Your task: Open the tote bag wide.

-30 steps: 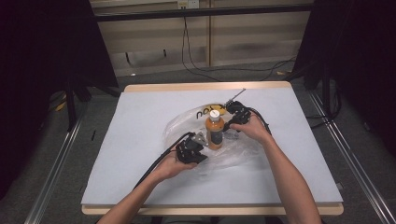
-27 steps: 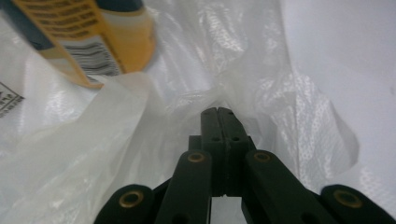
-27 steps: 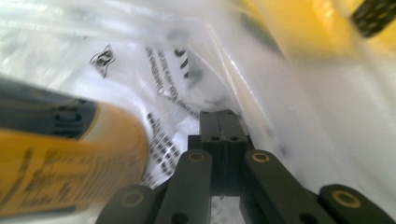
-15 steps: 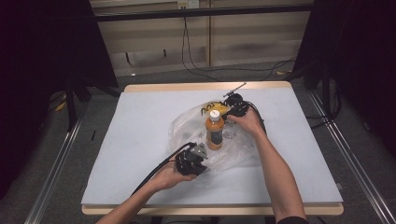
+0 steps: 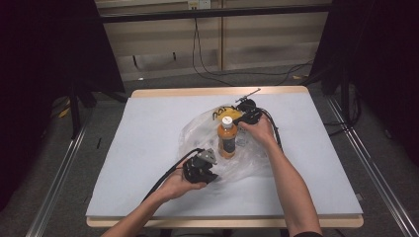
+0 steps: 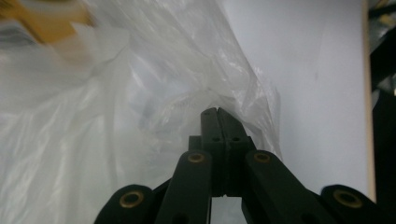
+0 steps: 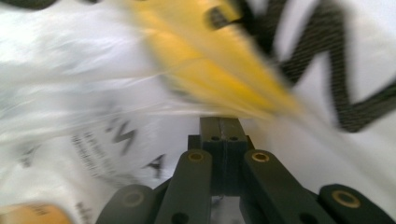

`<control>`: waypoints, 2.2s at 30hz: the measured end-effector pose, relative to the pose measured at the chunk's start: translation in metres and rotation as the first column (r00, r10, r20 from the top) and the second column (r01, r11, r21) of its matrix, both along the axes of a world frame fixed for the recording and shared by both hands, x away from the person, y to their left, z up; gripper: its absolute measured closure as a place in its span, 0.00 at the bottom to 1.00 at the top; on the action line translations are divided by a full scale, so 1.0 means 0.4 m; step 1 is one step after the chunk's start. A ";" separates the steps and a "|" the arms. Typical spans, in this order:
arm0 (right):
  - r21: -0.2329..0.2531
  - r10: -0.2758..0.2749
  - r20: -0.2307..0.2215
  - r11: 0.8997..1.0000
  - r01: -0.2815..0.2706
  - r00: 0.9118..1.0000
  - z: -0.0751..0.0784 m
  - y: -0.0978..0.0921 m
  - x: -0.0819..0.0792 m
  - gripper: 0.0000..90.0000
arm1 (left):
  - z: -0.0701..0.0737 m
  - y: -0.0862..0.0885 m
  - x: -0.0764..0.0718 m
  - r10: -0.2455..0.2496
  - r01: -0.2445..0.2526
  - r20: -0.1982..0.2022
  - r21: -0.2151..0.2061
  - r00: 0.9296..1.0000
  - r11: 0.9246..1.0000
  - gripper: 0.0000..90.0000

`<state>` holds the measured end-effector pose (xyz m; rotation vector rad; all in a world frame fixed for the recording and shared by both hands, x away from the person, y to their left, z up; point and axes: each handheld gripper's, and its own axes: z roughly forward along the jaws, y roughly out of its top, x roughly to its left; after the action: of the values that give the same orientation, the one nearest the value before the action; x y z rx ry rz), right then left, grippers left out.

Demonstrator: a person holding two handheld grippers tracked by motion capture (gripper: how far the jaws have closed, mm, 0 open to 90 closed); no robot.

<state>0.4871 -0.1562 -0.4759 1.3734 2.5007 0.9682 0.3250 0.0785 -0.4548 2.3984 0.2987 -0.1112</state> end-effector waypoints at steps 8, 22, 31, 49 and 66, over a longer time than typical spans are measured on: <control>0.052 0.059 0.042 0.997 -0.061 0.997 0.051 -0.001 -0.053 1.00 | 0.067 0.035 0.060 0.075 -0.073 0.018 -0.094 0.997 0.993 1.00; 0.021 0.085 0.022 0.996 -0.085 0.996 0.020 -0.091 -0.142 1.00 | -0.028 0.047 0.183 0.257 -0.257 0.024 0.030 0.966 0.966 1.00; 0.040 0.065 0.039 0.997 -0.066 0.997 -0.009 -0.140 -0.168 1.00 | -0.047 0.089 0.214 0.320 -0.325 0.079 0.050 0.944 0.944 1.00; -0.008 -0.027 0.068 1.000 0.028 0.997 -0.007 -0.128 -0.146 1.00 | -0.053 0.099 0.196 0.297 -0.297 0.035 0.007 0.954 0.955 1.00; 0.164 -0.023 0.183 0.986 -0.007 0.983 0.071 -0.128 -0.197 1.00 | 0.002 0.140 0.154 0.311 -0.305 0.026 -0.140 0.950 0.942 1.00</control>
<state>0.4081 -0.2075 -0.4477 1.2686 2.3230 1.2626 0.3865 0.1344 -0.4541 2.1882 0.6206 0.0682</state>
